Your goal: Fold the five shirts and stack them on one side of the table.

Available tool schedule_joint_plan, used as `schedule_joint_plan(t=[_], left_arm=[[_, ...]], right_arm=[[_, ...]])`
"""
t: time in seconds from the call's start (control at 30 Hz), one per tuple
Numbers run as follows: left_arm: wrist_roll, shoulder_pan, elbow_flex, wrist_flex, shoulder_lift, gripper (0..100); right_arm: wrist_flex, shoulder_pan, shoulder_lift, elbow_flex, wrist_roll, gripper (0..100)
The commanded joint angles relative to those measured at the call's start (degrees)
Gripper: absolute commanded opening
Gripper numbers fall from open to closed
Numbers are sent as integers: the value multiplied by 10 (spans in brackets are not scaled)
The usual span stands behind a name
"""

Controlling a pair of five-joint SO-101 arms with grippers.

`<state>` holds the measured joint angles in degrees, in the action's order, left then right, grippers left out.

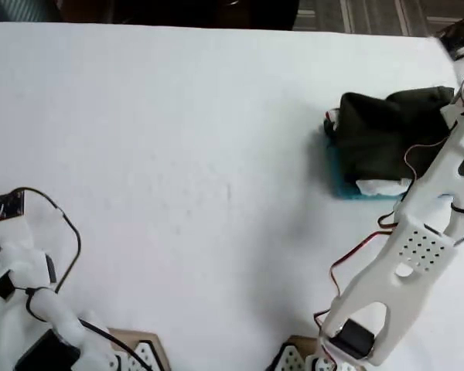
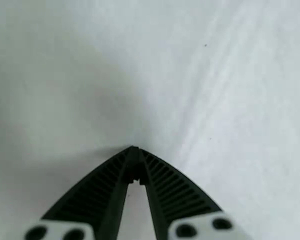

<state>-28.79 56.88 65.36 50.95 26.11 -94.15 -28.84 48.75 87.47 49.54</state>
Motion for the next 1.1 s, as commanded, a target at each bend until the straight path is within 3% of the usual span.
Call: schedule_joint_plan(t=[0.0,0.37,0.67,0.97,1.07], left_arm=[[8,4,0,-6,17,28],[8,4,1,-6,17,28],[8,4,4,-6,17,28],[8,4,4,-6,17,28],[8,4,4,-6,17,28]], right_arm=[[1,-2,-40,47,-84,240],[-23,0,16,40,-23,240],[-19,-29,117,45,-21,240],[-22,-36,109,80,-33,241],[-22,-34,79,80,-99,242]])
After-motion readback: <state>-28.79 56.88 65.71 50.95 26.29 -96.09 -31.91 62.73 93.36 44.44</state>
